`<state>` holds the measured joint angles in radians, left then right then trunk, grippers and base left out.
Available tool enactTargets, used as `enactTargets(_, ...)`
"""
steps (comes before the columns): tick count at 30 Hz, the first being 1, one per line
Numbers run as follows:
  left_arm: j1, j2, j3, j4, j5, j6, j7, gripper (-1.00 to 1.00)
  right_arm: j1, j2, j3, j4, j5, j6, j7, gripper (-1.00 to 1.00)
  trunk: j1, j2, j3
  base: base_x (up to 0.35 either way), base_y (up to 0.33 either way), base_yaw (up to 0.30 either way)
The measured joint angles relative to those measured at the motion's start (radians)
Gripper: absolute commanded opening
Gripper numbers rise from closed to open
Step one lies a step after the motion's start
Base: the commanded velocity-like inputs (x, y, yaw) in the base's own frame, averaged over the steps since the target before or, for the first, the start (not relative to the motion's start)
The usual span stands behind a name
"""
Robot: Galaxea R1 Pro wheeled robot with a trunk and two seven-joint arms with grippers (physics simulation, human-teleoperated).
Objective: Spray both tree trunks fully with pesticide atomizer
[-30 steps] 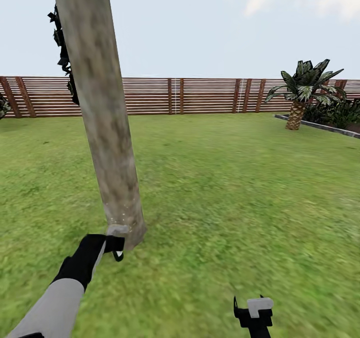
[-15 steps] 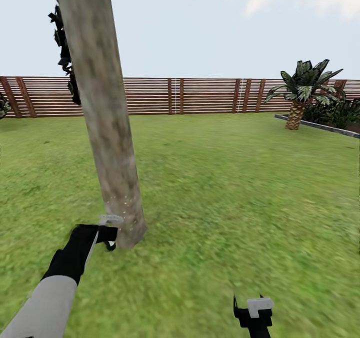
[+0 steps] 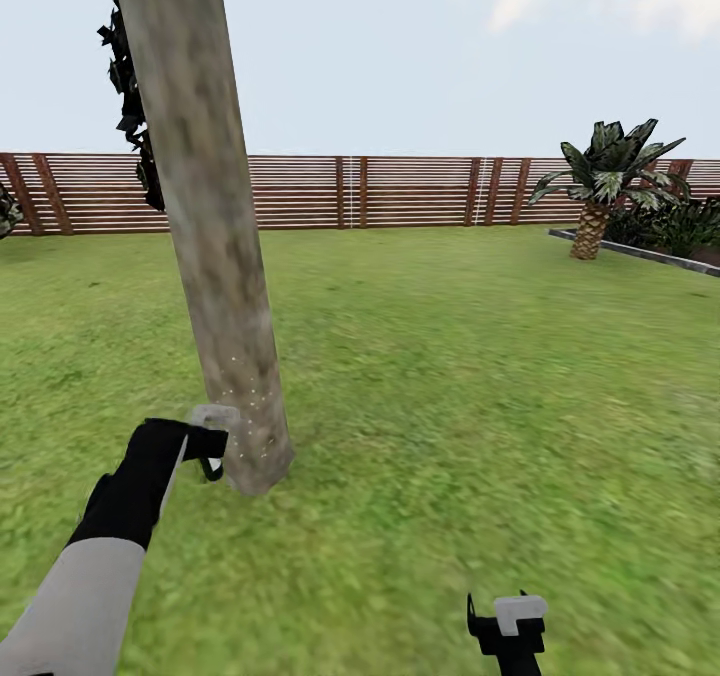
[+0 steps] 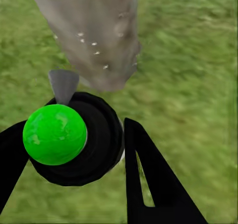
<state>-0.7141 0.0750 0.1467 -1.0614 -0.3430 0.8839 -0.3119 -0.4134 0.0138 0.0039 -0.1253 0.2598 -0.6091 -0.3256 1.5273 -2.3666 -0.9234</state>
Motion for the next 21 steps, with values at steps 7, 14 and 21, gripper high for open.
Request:
enactTargets(7, -0.002, -0.062, -0.020, -0.087, -0.014, 0.060, -0.003, -1.00, 0.000, 0.000, 0.000, 0.000, 0.000, 0.000, 0.001, 1.00, 0.000, 0.000, 0.000, -0.157, 0.038, 0.000)
enactTargets(14, -0.020, 0.031, -0.011, -0.143, -0.018, 0.102, -0.010, -1.00, 0.000, 0.001, 0.000, 0.000, 0.000, 0.000, 0.001, 1.00, 0.000, 0.000, 0.000, -0.010, 0.003, 0.000)
enactTargets(21, -0.075, 0.043, -0.016, -0.139, -0.010, 0.114, -0.025, -1.00, 0.000, 0.001, 0.000, 0.000, 0.000, 0.000, 0.004, 1.00, 0.000, 0.000, 0.000, 0.000, 0.000, 0.000)
